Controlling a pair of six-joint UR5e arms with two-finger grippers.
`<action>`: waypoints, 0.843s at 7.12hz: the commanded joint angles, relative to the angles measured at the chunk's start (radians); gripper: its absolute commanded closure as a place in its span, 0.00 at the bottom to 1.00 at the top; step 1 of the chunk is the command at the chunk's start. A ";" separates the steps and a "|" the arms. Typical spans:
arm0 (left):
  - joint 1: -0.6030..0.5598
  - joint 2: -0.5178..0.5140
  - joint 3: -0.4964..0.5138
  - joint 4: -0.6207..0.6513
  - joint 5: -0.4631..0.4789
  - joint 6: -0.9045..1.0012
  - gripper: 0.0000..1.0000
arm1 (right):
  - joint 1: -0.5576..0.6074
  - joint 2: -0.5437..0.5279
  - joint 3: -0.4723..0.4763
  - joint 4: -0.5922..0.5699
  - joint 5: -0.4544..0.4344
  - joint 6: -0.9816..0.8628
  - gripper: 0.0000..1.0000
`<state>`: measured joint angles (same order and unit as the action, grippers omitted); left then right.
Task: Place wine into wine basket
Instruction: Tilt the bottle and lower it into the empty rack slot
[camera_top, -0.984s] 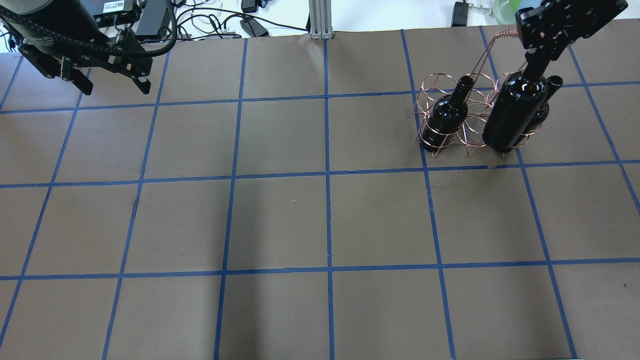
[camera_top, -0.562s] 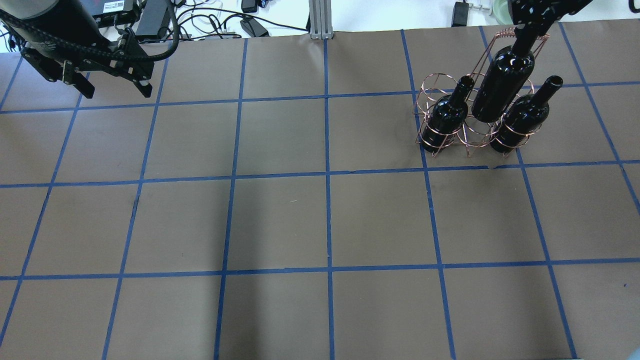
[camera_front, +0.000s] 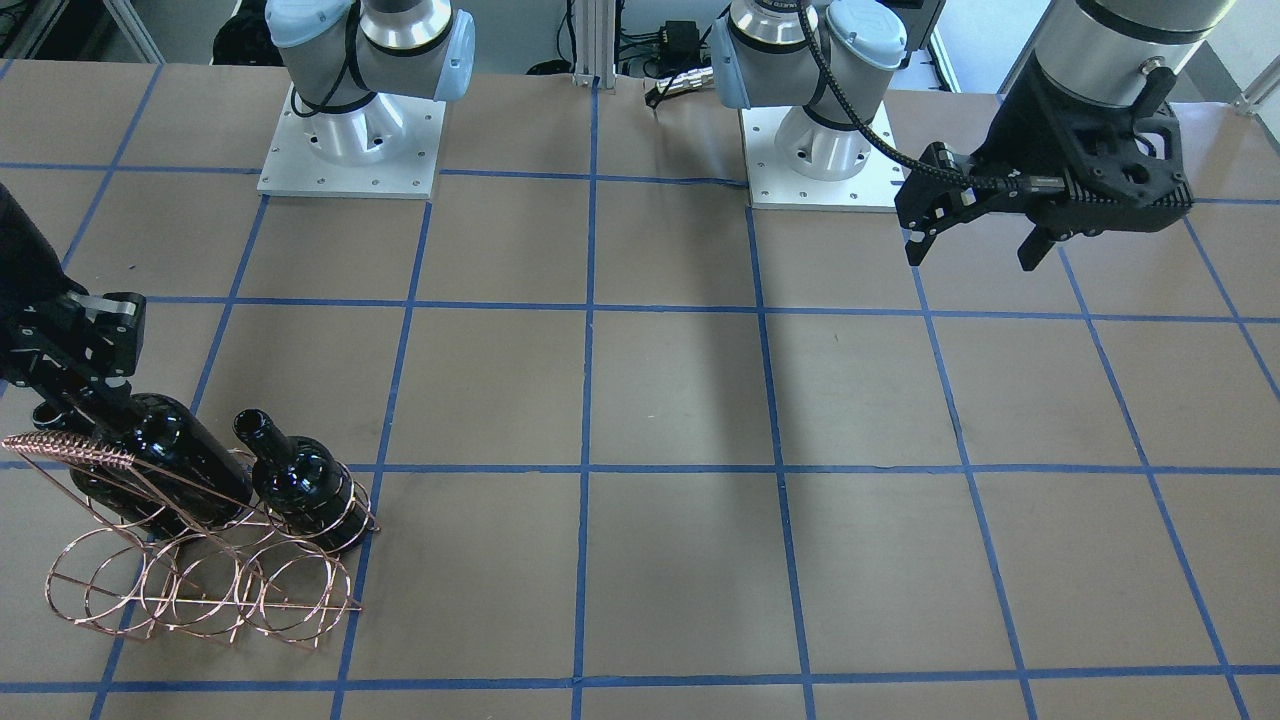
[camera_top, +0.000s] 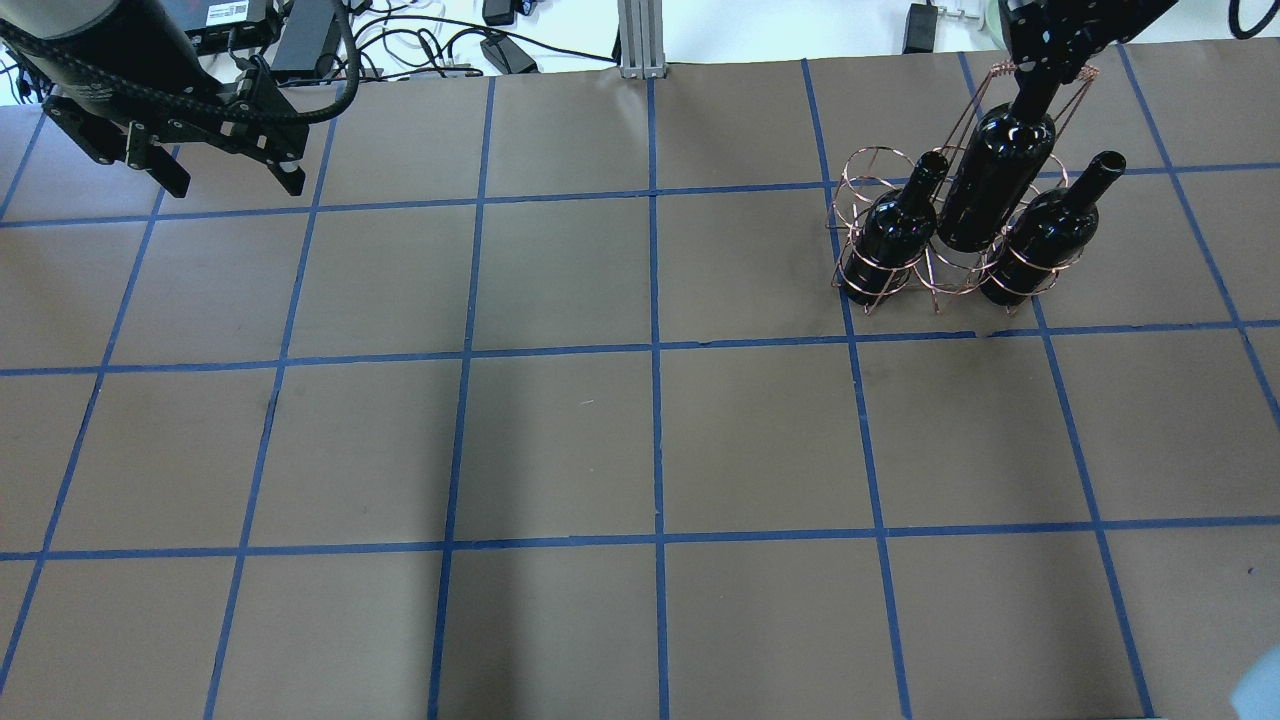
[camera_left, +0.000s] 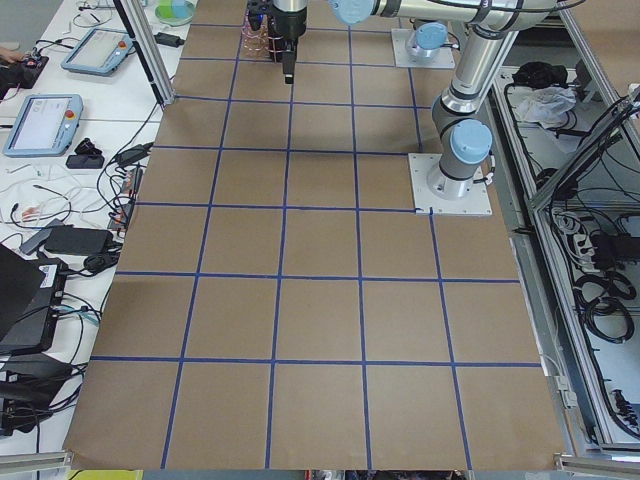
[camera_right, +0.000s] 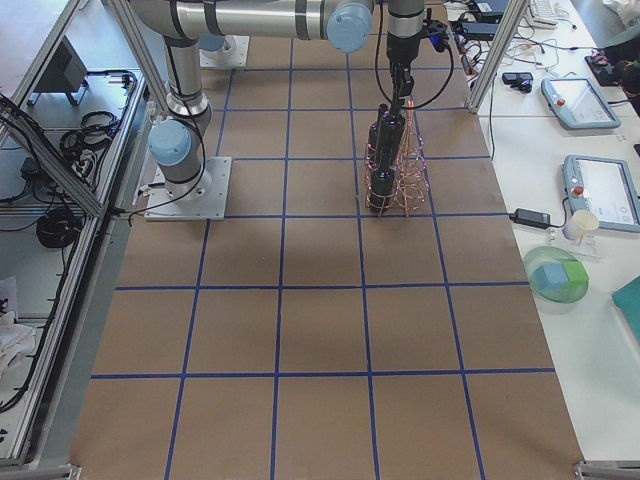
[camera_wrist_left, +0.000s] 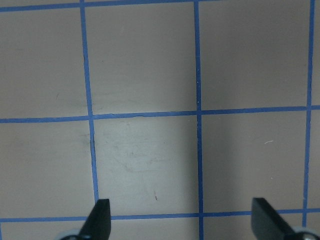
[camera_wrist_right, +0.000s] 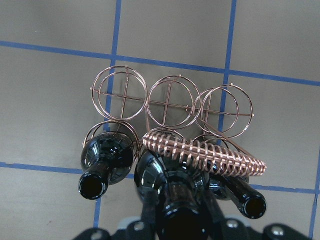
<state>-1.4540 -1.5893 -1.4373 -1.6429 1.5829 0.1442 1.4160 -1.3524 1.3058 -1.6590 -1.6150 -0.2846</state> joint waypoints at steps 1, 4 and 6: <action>0.000 0.000 -0.002 0.000 0.000 0.000 0.00 | 0.000 0.002 0.010 -0.024 0.006 -0.016 0.97; 0.000 0.000 -0.002 -0.002 -0.001 0.000 0.00 | -0.002 0.001 0.035 -0.036 0.007 -0.036 0.94; 0.000 0.000 -0.002 0.000 -0.003 0.000 0.00 | -0.006 0.003 0.064 -0.058 0.007 -0.077 0.91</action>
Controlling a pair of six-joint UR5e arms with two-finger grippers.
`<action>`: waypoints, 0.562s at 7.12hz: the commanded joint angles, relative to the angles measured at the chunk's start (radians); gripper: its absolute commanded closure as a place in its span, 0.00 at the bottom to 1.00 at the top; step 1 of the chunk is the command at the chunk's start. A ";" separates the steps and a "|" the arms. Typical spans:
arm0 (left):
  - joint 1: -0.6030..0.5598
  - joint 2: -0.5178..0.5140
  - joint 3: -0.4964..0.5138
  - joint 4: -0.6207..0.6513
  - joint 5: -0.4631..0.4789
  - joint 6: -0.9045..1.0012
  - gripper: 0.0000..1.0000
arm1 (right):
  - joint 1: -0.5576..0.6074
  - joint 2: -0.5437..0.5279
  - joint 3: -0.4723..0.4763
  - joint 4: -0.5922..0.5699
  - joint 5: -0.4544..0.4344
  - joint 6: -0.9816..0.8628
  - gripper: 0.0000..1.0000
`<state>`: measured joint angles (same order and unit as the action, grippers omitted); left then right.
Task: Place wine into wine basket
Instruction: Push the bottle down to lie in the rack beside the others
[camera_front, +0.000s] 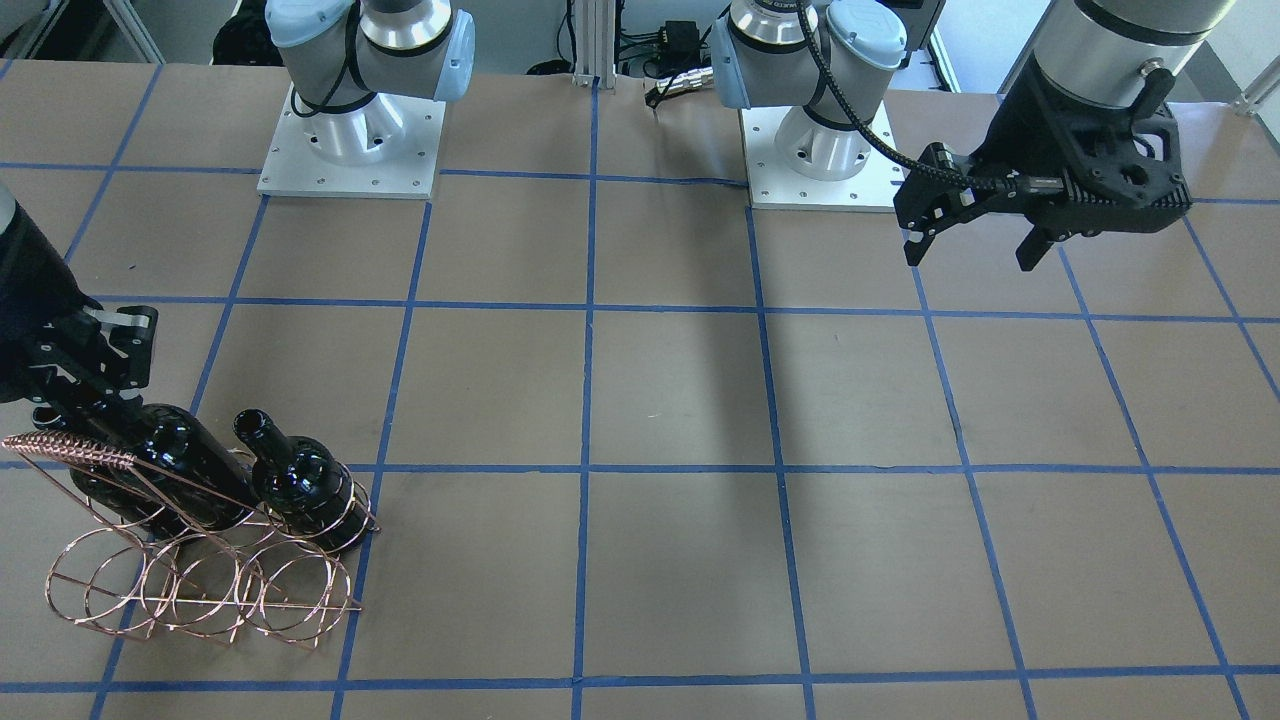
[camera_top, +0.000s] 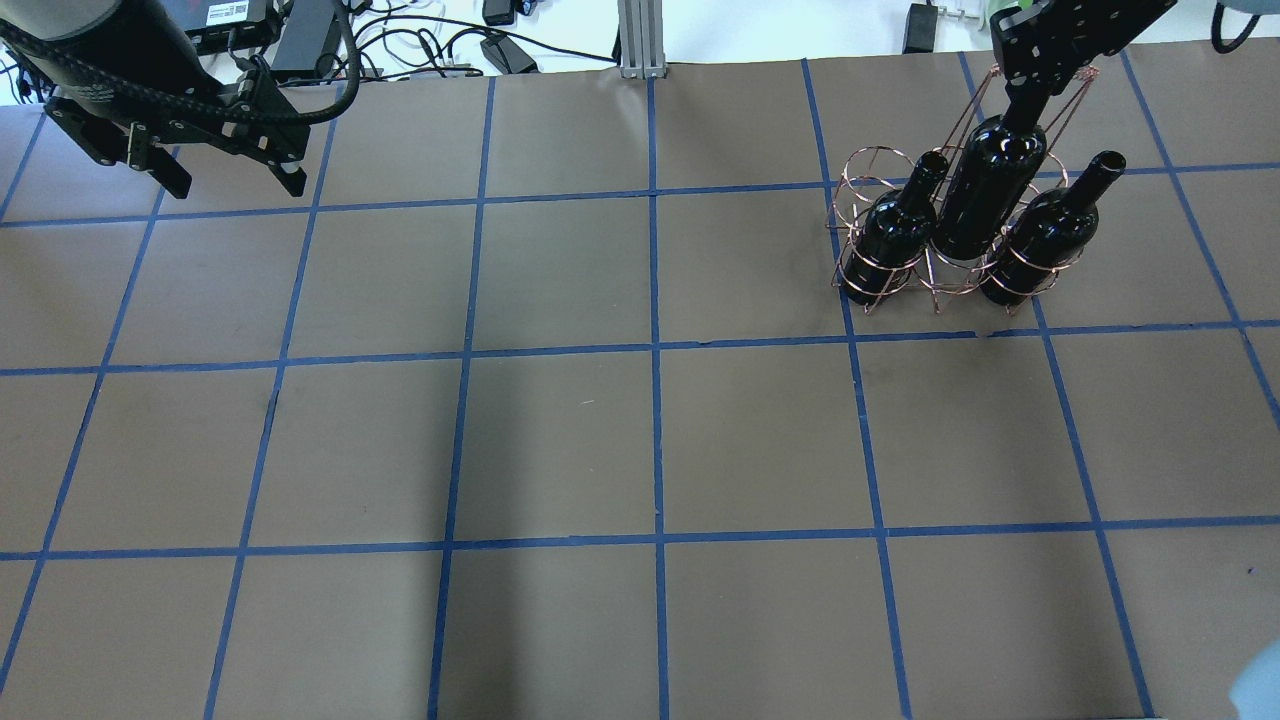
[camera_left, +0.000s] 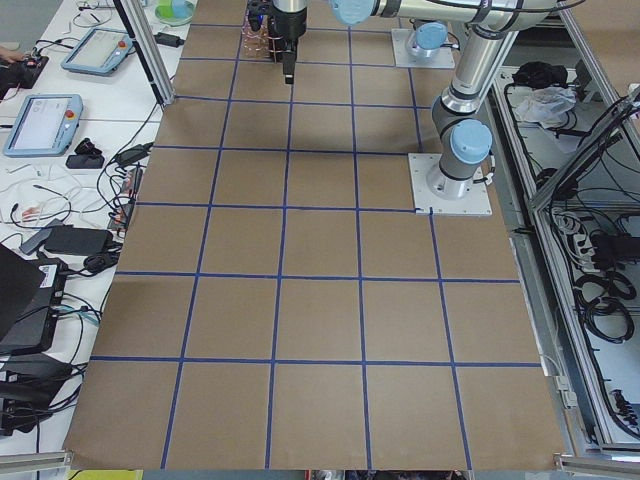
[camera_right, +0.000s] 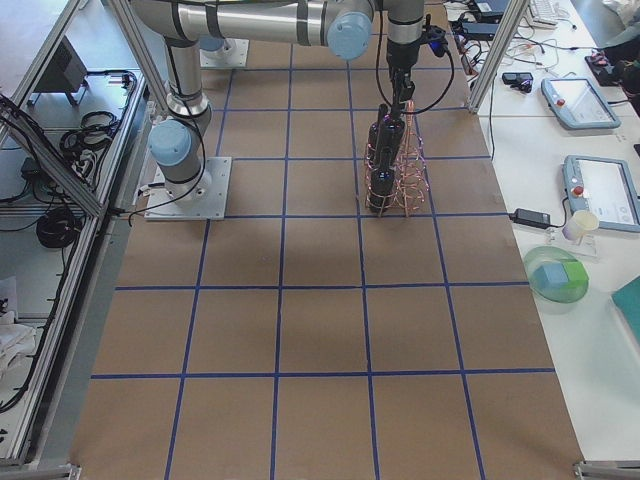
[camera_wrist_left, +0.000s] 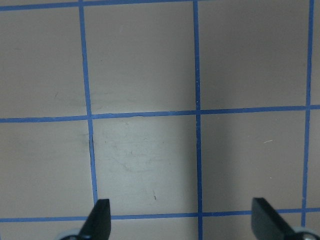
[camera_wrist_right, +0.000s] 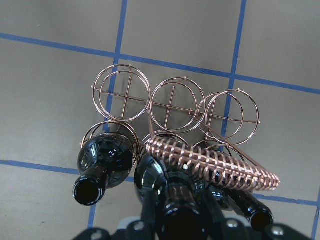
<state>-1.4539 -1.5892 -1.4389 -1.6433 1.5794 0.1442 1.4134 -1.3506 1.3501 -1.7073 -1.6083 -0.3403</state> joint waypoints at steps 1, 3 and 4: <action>0.000 0.000 0.000 -0.001 0.001 0.000 0.00 | -0.004 -0.007 0.035 -0.012 0.001 -0.019 0.90; 0.000 0.002 0.000 -0.003 0.004 0.000 0.00 | -0.007 -0.004 0.058 -0.032 -0.002 -0.023 0.88; 0.000 0.000 0.000 0.000 0.004 0.002 0.00 | -0.022 0.001 0.066 -0.035 -0.001 -0.025 0.88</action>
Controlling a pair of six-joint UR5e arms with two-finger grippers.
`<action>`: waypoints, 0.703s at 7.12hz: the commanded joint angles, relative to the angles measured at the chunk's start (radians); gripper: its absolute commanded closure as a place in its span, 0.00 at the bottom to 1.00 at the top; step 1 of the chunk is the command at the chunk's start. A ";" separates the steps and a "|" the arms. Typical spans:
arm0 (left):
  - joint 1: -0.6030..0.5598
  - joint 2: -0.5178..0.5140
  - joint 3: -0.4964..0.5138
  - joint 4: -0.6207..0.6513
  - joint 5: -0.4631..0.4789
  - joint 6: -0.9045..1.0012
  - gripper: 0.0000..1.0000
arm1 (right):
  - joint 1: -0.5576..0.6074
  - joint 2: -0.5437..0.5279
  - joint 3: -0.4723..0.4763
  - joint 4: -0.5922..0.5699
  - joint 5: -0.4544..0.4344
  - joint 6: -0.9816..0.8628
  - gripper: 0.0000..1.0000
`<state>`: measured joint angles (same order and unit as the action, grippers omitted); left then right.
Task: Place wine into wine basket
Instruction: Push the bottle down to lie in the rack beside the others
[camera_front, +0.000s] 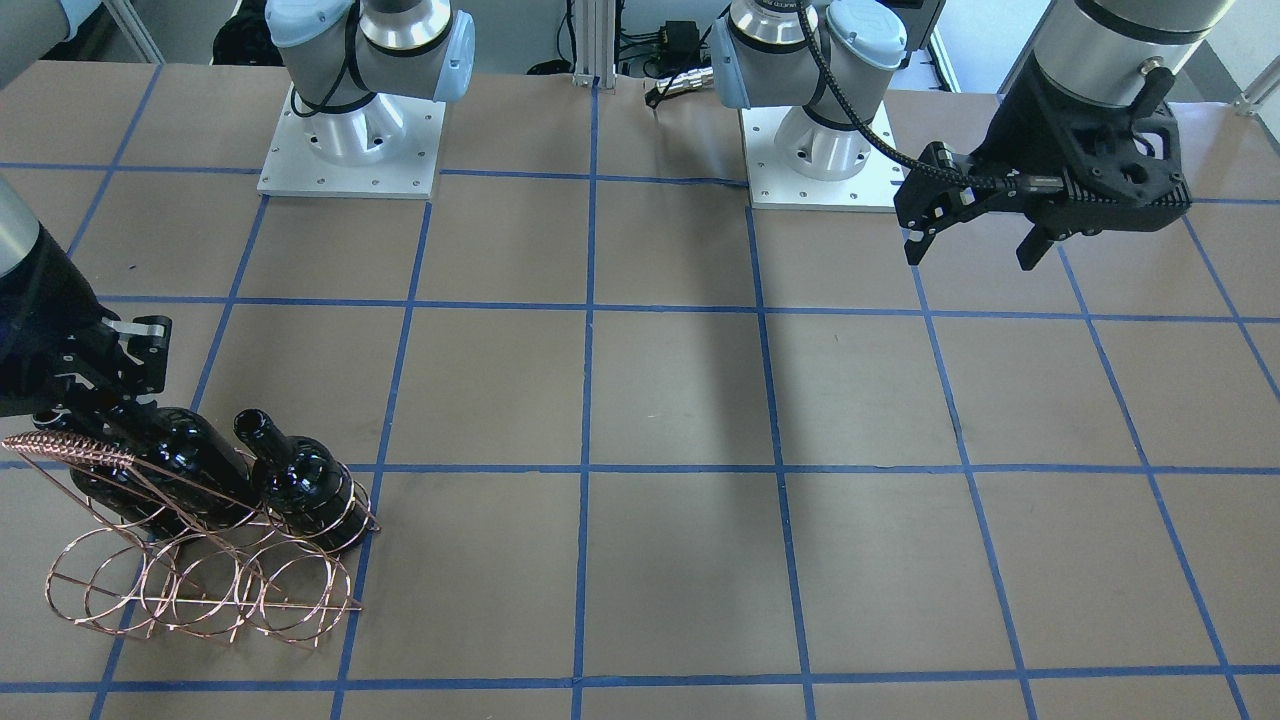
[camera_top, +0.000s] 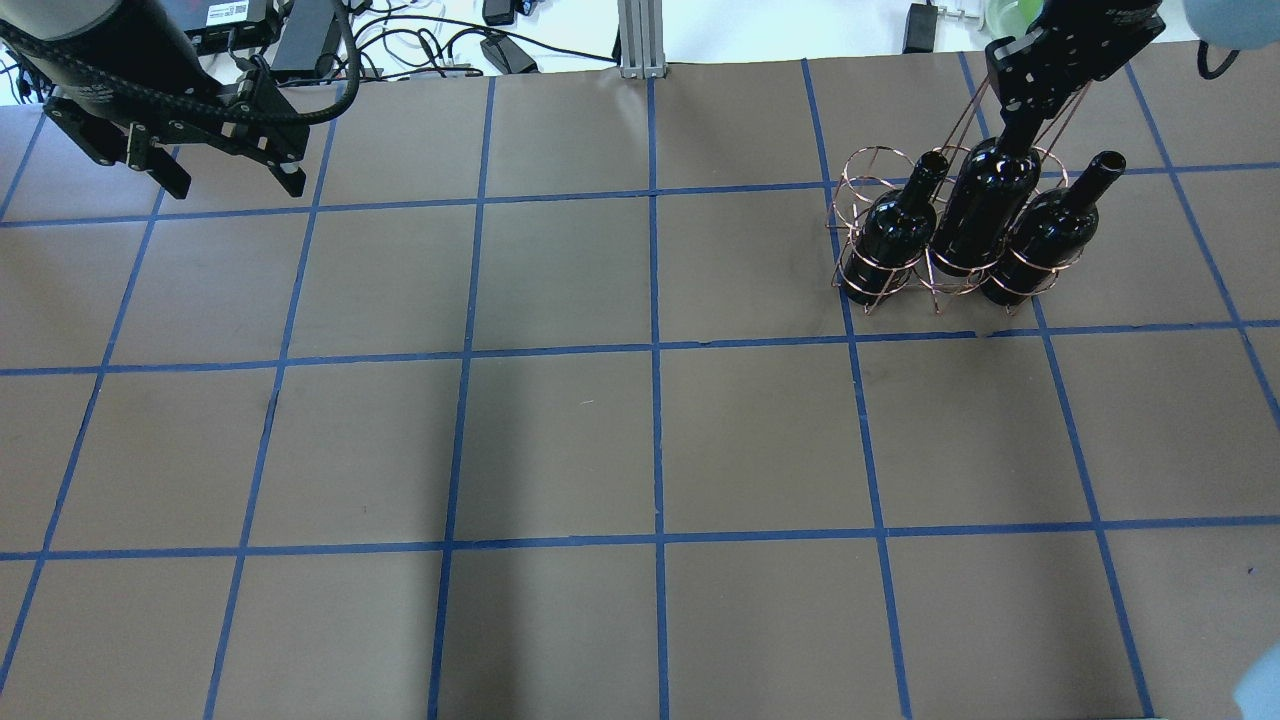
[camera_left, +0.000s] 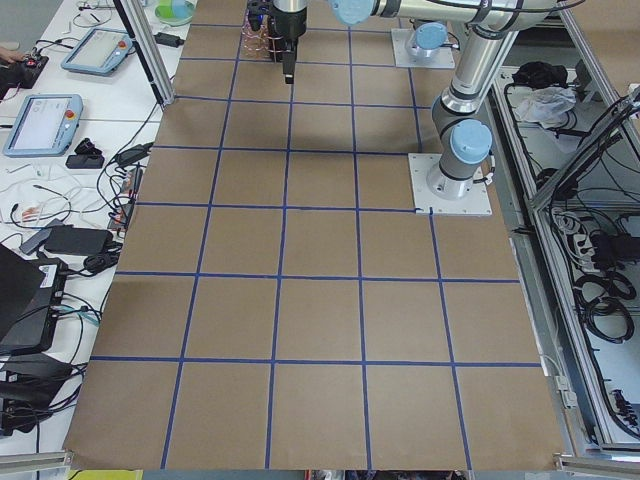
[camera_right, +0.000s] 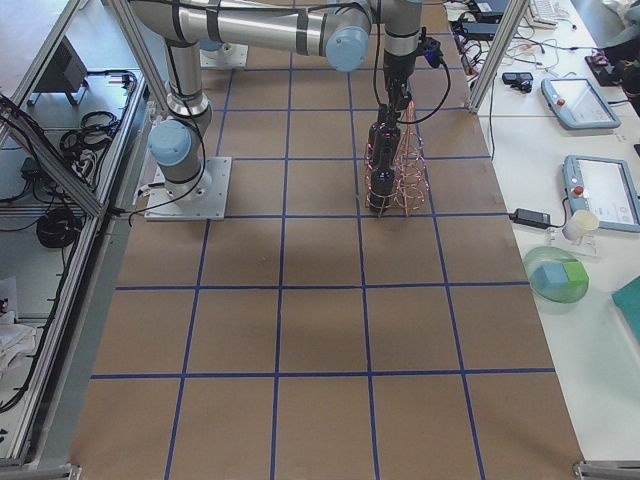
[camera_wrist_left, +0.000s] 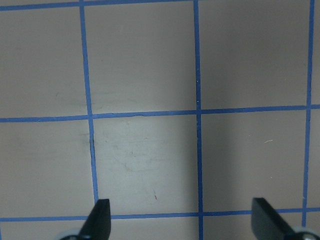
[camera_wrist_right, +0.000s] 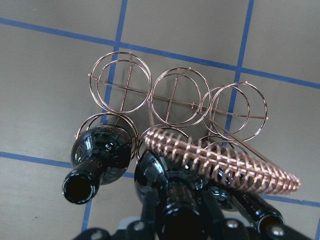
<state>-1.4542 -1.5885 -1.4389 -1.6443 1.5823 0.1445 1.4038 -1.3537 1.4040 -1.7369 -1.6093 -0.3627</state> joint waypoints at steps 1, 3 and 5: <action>0.000 0.001 0.000 0.001 -0.002 0.001 0.00 | -0.015 0.007 0.022 -0.013 0.005 -0.005 0.88; 0.000 -0.002 0.000 0.001 -0.008 0.000 0.00 | -0.017 0.024 0.053 -0.085 0.003 -0.031 0.88; 0.000 -0.002 0.000 0.001 -0.008 0.000 0.00 | -0.017 0.025 0.067 -0.087 0.006 -0.033 0.88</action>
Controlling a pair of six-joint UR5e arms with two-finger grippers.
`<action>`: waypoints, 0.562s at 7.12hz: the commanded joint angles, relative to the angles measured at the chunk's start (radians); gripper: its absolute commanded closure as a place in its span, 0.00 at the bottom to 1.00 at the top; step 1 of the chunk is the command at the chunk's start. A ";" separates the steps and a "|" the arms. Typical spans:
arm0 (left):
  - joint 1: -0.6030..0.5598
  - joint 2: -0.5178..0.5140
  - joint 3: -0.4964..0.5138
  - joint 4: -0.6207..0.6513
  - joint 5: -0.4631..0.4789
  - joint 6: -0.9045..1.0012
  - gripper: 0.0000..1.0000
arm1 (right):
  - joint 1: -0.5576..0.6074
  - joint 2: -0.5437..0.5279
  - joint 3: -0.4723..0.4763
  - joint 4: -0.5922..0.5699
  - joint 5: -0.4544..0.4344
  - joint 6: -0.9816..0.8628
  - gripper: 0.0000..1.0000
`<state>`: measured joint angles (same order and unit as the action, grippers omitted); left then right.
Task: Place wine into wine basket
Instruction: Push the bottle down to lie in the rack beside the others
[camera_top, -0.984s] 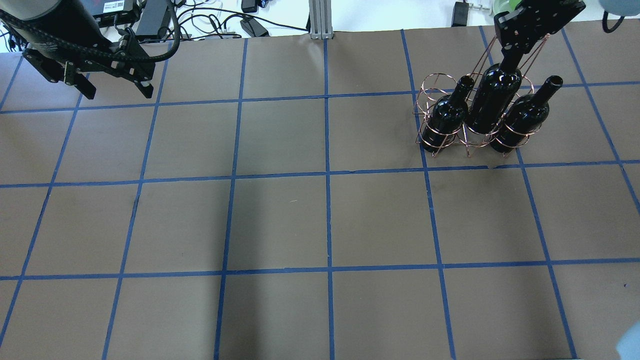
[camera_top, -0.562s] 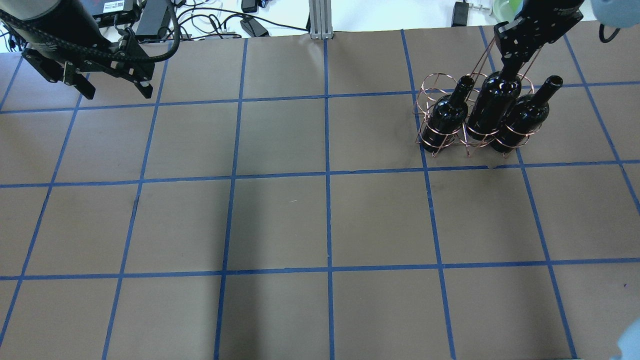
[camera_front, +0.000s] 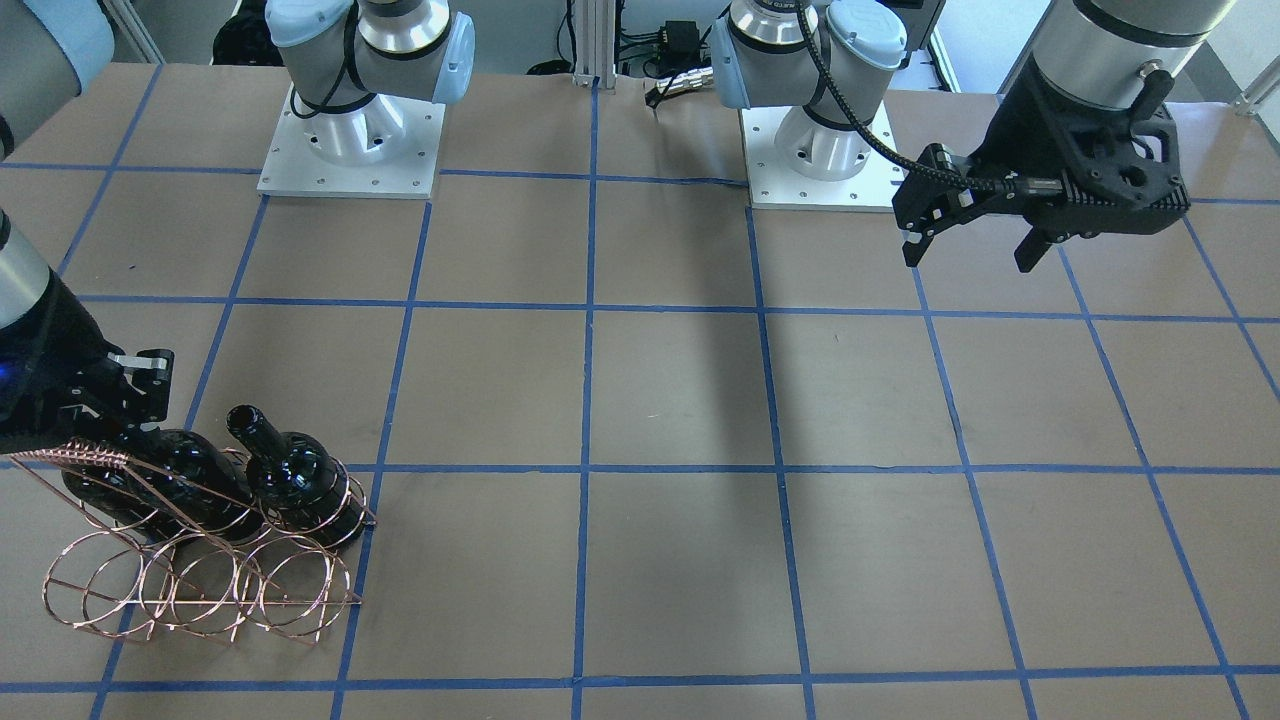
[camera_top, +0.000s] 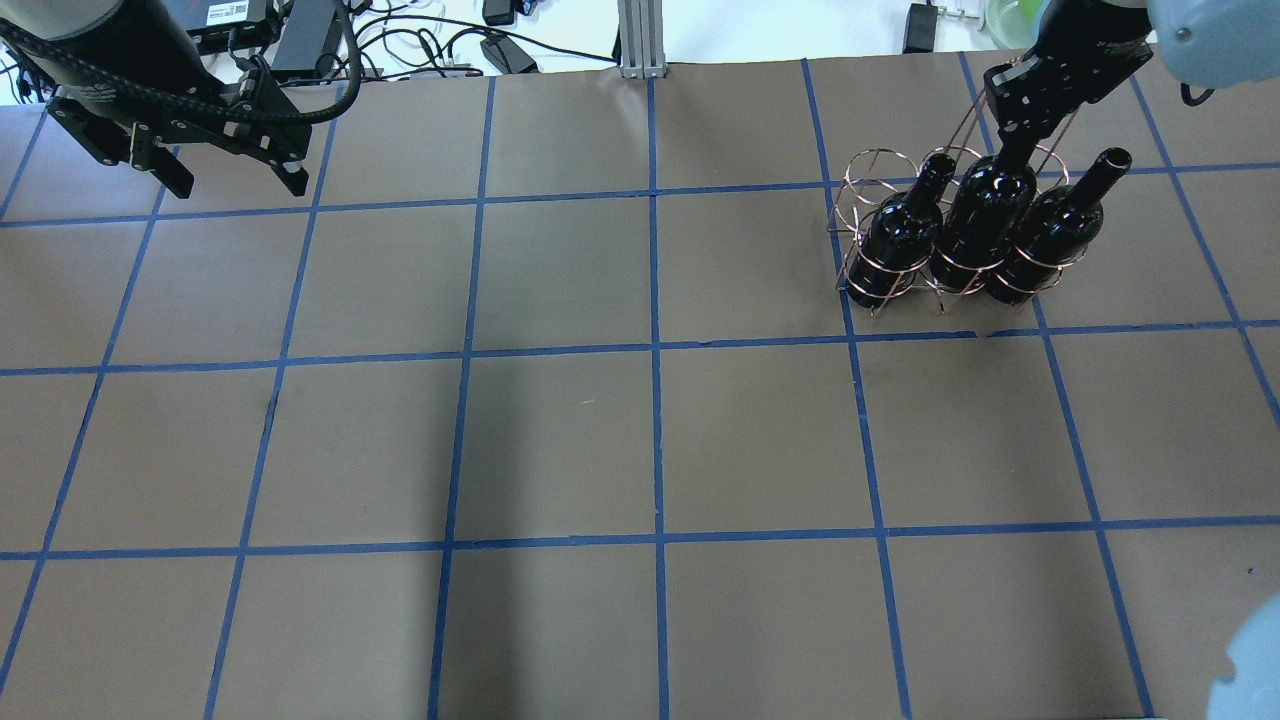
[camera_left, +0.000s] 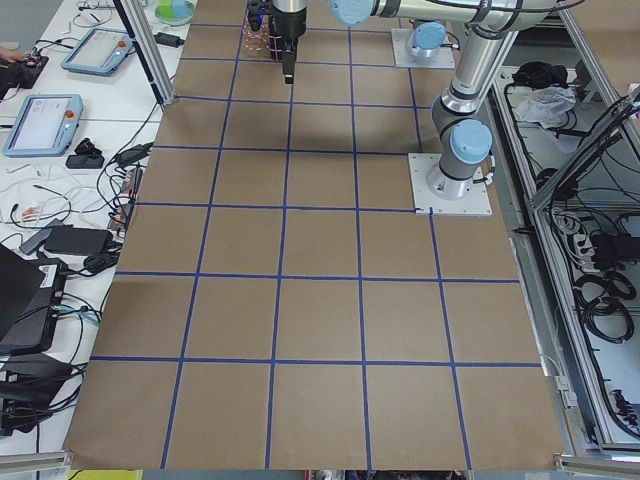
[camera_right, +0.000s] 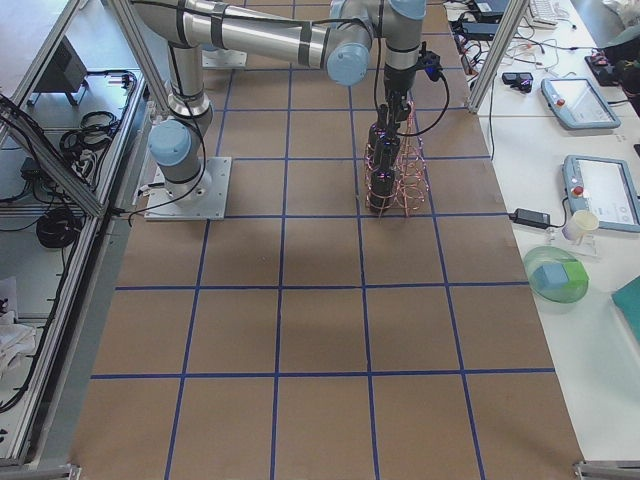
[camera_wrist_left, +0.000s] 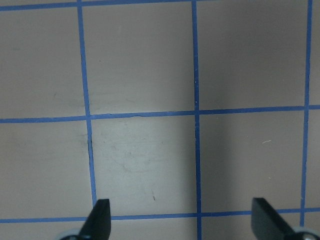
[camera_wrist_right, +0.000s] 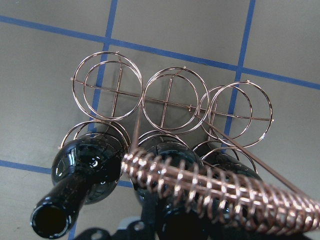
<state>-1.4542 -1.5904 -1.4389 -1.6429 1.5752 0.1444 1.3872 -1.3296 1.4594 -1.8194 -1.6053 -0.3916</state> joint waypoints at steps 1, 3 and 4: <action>0.000 0.000 0.000 -0.002 -0.003 0.000 0.00 | 0.000 0.000 0.022 -0.017 0.001 -0.001 0.87; 0.000 -0.002 0.000 0.000 0.005 0.000 0.00 | 0.000 0.000 0.024 -0.017 0.002 -0.004 0.38; 0.000 0.000 0.000 -0.002 0.008 0.001 0.00 | 0.000 0.000 0.024 -0.018 0.002 -0.009 0.07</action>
<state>-1.4542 -1.5914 -1.4389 -1.6438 1.5789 0.1445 1.3867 -1.3300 1.4823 -1.8363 -1.6031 -0.3963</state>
